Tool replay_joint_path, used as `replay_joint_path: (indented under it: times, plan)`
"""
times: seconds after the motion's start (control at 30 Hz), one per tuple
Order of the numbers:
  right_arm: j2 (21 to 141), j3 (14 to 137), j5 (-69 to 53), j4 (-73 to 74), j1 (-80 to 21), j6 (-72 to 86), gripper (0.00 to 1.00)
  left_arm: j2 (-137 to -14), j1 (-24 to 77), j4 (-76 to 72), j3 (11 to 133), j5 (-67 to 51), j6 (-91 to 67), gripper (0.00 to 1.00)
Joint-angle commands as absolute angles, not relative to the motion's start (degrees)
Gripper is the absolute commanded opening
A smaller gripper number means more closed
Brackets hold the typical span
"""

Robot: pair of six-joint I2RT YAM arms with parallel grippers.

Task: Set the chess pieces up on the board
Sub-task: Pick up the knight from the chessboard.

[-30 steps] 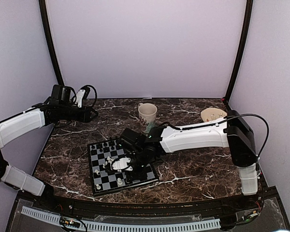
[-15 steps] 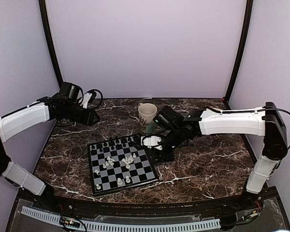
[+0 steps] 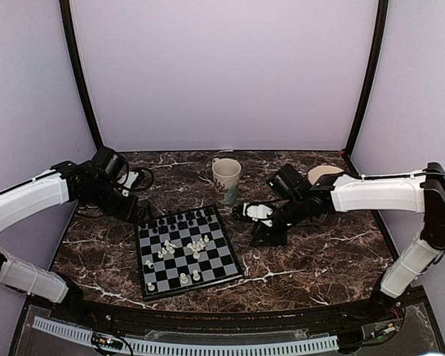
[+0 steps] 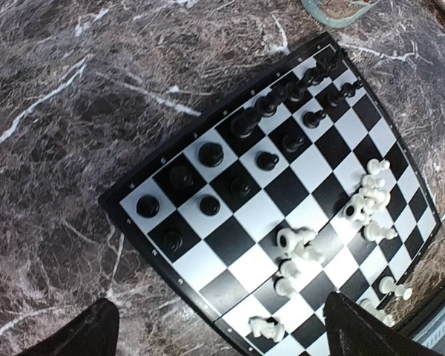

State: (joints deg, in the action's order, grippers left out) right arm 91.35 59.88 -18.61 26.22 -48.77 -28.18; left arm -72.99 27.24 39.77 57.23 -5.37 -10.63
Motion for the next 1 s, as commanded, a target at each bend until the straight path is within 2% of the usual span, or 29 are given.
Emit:
replay_joint_path:
  times: [0.0,0.1,0.23,0.27,0.33,0.47,0.53,0.73,0.97]
  plan:
    - [88.9,60.5,-18.8,22.6,-48.3,-27.5,0.35,-66.2,27.4,37.5,52.2,0.4,-13.2,0.99]
    - [88.3,60.1,-18.5,22.4,-48.3,-27.6,0.35,-68.8,27.3,43.9,53.8,12.0,-22.9,0.99]
    - [87.9,59.6,-17.3,21.9,-48.3,-27.9,0.35,-74.5,27.2,47.3,55.6,10.7,-23.5,0.98]
    - [87.9,59.6,-17.1,21.9,-48.3,-28.0,0.35,-74.1,27.2,46.1,54.4,9.4,-25.0,0.92]
    - [87.8,59.5,-17.0,21.8,-48.3,-28.1,0.35,-72.4,27.2,41.2,50.8,3.9,-27.7,0.66]
    - [87.7,58.9,-16.9,21.4,-48.3,-28.3,0.35,-71.8,27.2,38.3,46.3,-2.3,-35.5,0.48]
    - [88.0,58.9,-17.0,21.3,-48.3,-28.4,0.34,-72.8,27.2,39.0,45.5,-4.7,-37.3,0.43]
    - [89.2,59.3,-17.8,21.5,-48.3,-28.5,0.34,-69.5,27.8,38.2,41.4,-9.8,-44.3,0.37]
    - [90.2,59.4,-18.3,21.6,-48.3,-28.7,0.34,-65.8,29.0,34.2,37.4,-15.1,-51.6,0.44]
